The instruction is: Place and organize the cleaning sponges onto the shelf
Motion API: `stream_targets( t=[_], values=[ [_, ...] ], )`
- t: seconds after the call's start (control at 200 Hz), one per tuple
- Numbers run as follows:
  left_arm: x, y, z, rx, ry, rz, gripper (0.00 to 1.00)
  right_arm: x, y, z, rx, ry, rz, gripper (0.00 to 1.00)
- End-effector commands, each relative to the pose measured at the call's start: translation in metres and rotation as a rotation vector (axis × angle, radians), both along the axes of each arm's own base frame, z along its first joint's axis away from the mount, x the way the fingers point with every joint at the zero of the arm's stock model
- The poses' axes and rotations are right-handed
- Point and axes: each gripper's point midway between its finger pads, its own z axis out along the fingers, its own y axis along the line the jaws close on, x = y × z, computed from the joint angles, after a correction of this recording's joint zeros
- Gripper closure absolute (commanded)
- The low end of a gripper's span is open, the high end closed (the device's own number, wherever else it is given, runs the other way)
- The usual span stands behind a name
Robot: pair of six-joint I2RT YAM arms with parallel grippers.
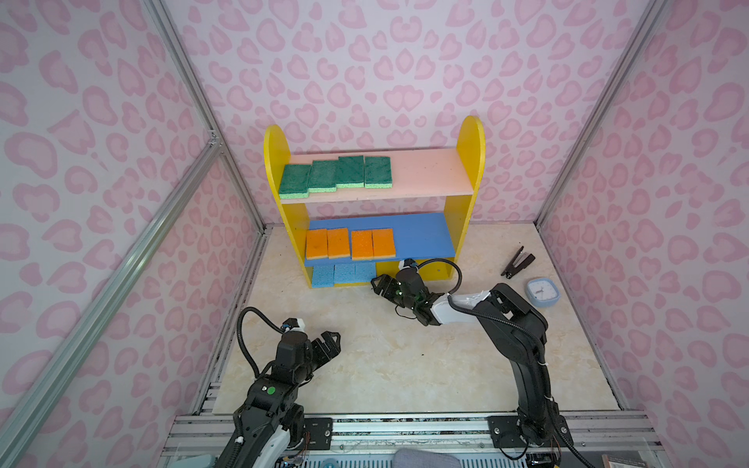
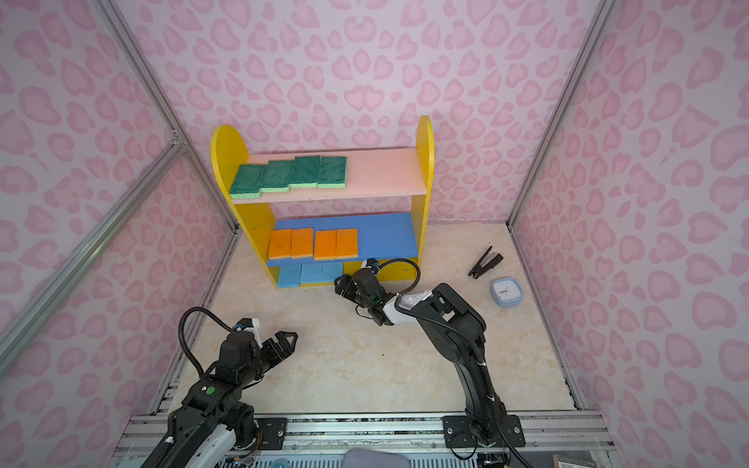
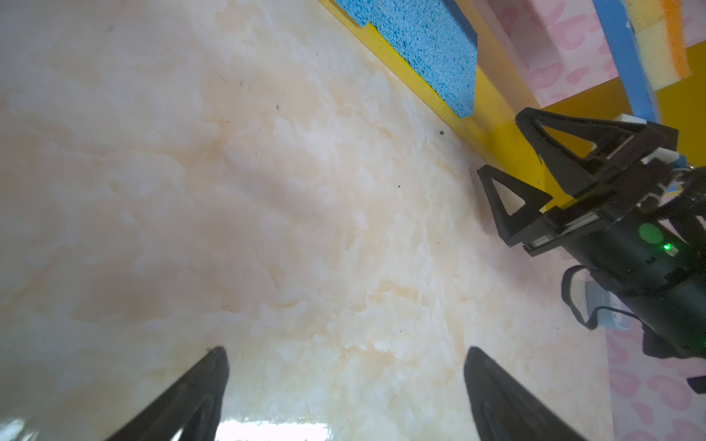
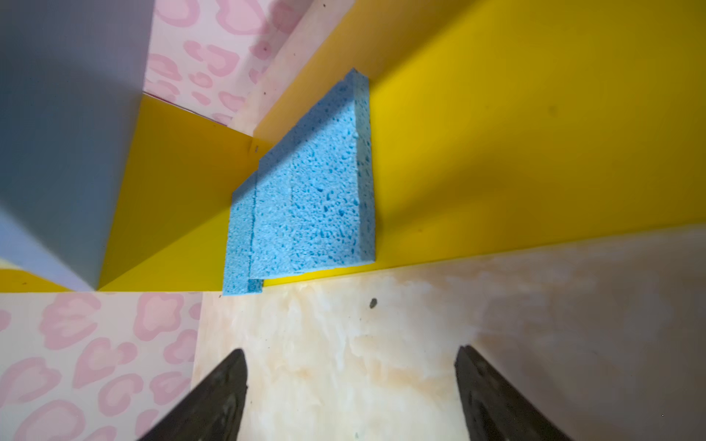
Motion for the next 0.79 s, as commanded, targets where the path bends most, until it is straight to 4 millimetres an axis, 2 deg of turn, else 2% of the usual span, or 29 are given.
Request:
stream_targets(
  t=[0.0, 0.165, 0.33, 0.475, 0.585, 0.715, 0.79],
  values=[
    [0.002, 0.005, 0.016, 0.014, -0.009, 0.028, 0.03, 0.004, -0.008, 0.019, -0.017, -0.106, -0.011, 0.12],
    [0.0, 0.012, 0.044, 0.031, -0.04, 0.053, 0.03, -0.012, -0.02, 0.03, -0.031, -0.137, 0.009, 0.11],
    [-0.005, 0.026, 0.075, 0.064, -0.102, 0.104, 0.03, -0.033, -0.032, 0.033, -0.043, -0.157, 0.048, 0.11],
    [-0.01, 0.038, 0.115, 0.117, -0.204, 0.124, 0.03, -0.054, -0.043, 0.047, -0.082, -0.2, 0.117, 0.09],
    [-0.012, 0.047, 0.143, 0.179, -0.263, 0.133, 0.03, -0.072, -0.059, 0.065, -0.174, -0.258, 0.171, 0.07],
    [0.001, 0.046, 0.16, 0.236, -0.328, 0.109, 0.03, -0.091, -0.084, 0.085, -0.35, -0.319, 0.213, 0.02],
    [0.01, 0.053, 0.168, 0.284, -0.359, 0.141, 0.03, -0.099, -0.103, 0.096, -0.431, -0.351, 0.203, 0.02]
  ],
)
